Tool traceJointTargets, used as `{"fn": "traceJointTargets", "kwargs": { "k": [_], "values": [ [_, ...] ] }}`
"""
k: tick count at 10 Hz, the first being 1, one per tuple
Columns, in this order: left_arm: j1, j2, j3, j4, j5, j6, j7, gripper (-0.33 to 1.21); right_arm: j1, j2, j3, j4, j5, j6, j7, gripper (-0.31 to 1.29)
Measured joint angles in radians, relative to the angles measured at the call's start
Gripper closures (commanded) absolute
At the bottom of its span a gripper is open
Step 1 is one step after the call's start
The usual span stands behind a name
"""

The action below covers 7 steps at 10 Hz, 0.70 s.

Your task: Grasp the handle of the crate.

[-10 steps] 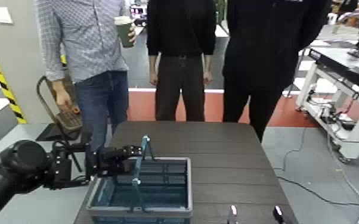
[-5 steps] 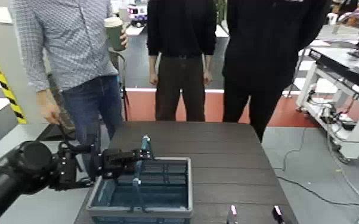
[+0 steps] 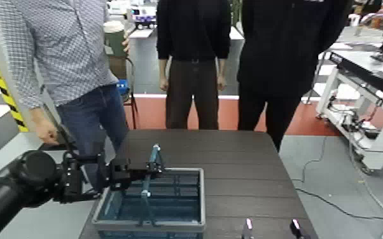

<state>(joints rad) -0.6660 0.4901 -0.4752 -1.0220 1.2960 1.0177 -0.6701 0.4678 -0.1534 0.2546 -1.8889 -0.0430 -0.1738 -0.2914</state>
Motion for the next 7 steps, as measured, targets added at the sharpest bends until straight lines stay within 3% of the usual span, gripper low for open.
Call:
{"fn": "traceJointTargets", "kwargs": {
  "k": [4,7],
  "values": [
    [0.006,-0.001,0.000,-0.013,0.011,-0.003,-0.003,1.19,0.002,0.000,-0.002,-0.001,0.000,-0.002,-0.002,0.15],
    [0.052,-0.004,0.044,-0.081,0.011,0.001,0.004,1.19,0.009,0.004,-0.008,-0.004,-0.001,-0.009,-0.008,0.15]
  ]
}}
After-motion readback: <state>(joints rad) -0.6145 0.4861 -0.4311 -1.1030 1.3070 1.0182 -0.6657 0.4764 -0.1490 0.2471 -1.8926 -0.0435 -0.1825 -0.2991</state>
